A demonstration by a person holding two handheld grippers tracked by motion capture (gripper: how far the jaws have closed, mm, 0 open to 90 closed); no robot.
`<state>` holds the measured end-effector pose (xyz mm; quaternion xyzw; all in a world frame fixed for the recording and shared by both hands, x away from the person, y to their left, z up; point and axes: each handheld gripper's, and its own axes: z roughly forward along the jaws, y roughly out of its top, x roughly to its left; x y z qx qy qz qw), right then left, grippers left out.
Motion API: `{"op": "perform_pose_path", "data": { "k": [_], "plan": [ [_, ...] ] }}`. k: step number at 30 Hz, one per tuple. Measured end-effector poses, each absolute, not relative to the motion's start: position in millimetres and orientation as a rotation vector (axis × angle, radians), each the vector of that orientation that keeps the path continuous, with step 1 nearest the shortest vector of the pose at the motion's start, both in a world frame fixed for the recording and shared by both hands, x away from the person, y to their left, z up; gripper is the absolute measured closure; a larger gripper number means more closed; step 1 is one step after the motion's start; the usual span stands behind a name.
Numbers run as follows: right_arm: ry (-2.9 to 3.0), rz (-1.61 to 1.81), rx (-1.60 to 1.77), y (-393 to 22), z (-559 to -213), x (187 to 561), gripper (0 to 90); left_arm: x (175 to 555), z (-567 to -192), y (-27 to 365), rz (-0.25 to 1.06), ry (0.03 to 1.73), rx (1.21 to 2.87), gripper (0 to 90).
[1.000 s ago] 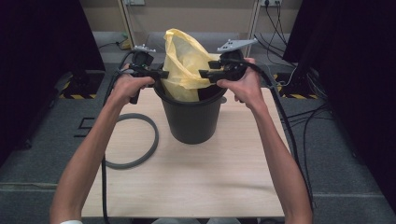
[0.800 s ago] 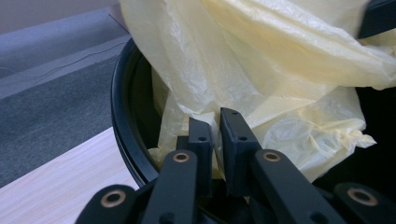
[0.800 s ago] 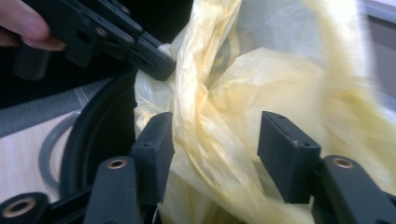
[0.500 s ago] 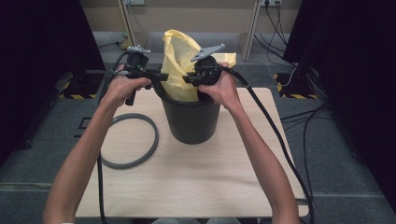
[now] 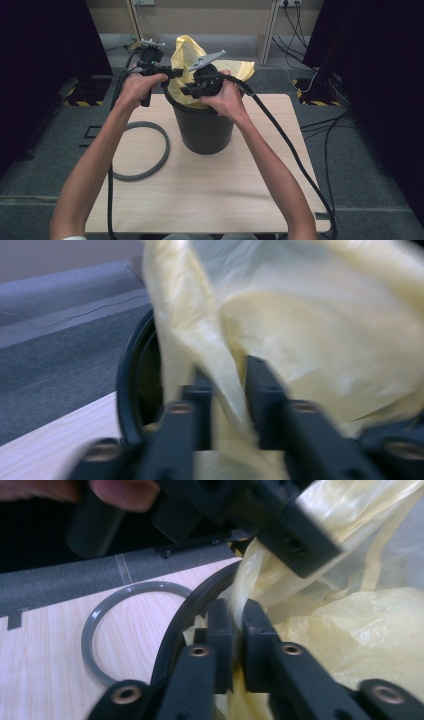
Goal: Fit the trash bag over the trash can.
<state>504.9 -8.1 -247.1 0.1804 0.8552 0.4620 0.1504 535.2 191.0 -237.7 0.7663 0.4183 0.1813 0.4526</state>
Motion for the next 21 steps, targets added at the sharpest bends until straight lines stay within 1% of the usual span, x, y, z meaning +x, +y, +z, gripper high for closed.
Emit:
{"op": "perform_pose_path", "data": {
  "k": [1,2,4,6,10,16,18,21],
  "plan": [
    [2.448,1.336,0.536,-11,-245,505,69.4,535,-239,192,0.450,1.027,1.897,86.0],
    [2.439,1.346,0.551,-15,-243,505,64.5,533,-241,195,0.453,1.013,1.904,86.9],
    [2.391,1.395,0.596,-31,-235,506,58.5,530,-242,200,0.462,0.997,1.915,87.5],
    [2.359,1.434,0.619,-47,-226,506,56.6,526,-242,206,0.473,0.989,1.925,87.4],
    [2.306,1.417,0.668,-79,-214,506,57.4,522,-240,216,0.481,0.980,1.941,87.2],
    [2.271,1.250,0.777,-111,-223,516,57.3,519,-240,226,0.485,0.976,1.949,86.9],
    [2.267,1.264,0.803,-117,-227,520,55.7,519,-242,229,0.476,0.981,1.941,86.4],
    [2.283,1.331,0.798,-118,-228,521,49.6,520,-244,231,0.471,0.984,1.939,86.0]
  ]
}}
